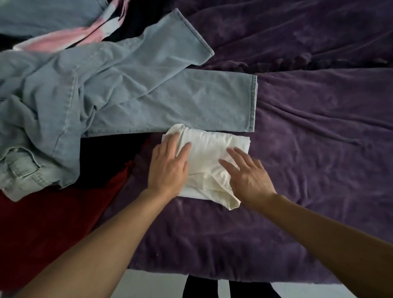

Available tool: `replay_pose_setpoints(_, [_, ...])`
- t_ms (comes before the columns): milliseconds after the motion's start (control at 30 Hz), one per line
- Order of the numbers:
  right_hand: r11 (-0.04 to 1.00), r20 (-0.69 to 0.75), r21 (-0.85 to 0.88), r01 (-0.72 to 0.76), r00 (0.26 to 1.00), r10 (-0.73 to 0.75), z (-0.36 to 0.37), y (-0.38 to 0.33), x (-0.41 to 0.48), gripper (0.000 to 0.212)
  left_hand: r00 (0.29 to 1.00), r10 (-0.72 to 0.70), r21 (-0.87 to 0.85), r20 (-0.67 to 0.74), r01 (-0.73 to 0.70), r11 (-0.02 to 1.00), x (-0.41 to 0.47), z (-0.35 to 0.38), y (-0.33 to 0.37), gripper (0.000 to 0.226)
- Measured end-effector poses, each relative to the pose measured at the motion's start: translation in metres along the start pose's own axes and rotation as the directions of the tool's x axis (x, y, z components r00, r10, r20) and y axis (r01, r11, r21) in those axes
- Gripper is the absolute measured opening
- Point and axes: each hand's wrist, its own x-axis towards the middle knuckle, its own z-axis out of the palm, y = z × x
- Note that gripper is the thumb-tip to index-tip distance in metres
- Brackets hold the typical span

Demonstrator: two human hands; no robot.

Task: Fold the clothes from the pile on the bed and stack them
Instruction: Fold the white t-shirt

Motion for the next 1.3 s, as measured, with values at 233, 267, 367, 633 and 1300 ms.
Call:
replay_pose_setpoints(233, [0.99,0.108,-0.107,0.096,0.991,-0.084,0.06,0.008,-0.015,0.046,0.951,0.07,0.116,0.301,-0.11,0.987,0.004,0.055,-0.012,0.087])
replay_pose_setpoints(267, [0.988,0.129,-0.103,0.114,0.987,-0.101,0.068,0.006,-0.026,0.047,0.936,0.047,0.124,0.35,-0.096,0.988,-0.006,0.059,-0.016,0.097])
replay_pose_setpoints(367, [0.989,0.213,-0.071,0.13,0.971,-0.113,0.077,-0.001,-0.048,0.05,0.882,-0.022,0.144,0.47,-0.052,0.988,-0.023,0.063,-0.026,0.114])
replay_pose_setpoints(633, [0.962,-0.214,0.204,-0.183,0.95,0.226,0.021,0.028,0.021,0.055,0.991,0.079,0.043,0.112,-0.084,0.996,0.041,0.041,-0.029,0.073])
replay_pose_setpoints(1300, [0.779,0.006,0.435,-0.452,0.866,0.499,-0.094,0.003,-0.104,0.024,0.841,0.238,-0.061,0.487,-0.239,0.969,0.044,-0.104,0.08,0.03])
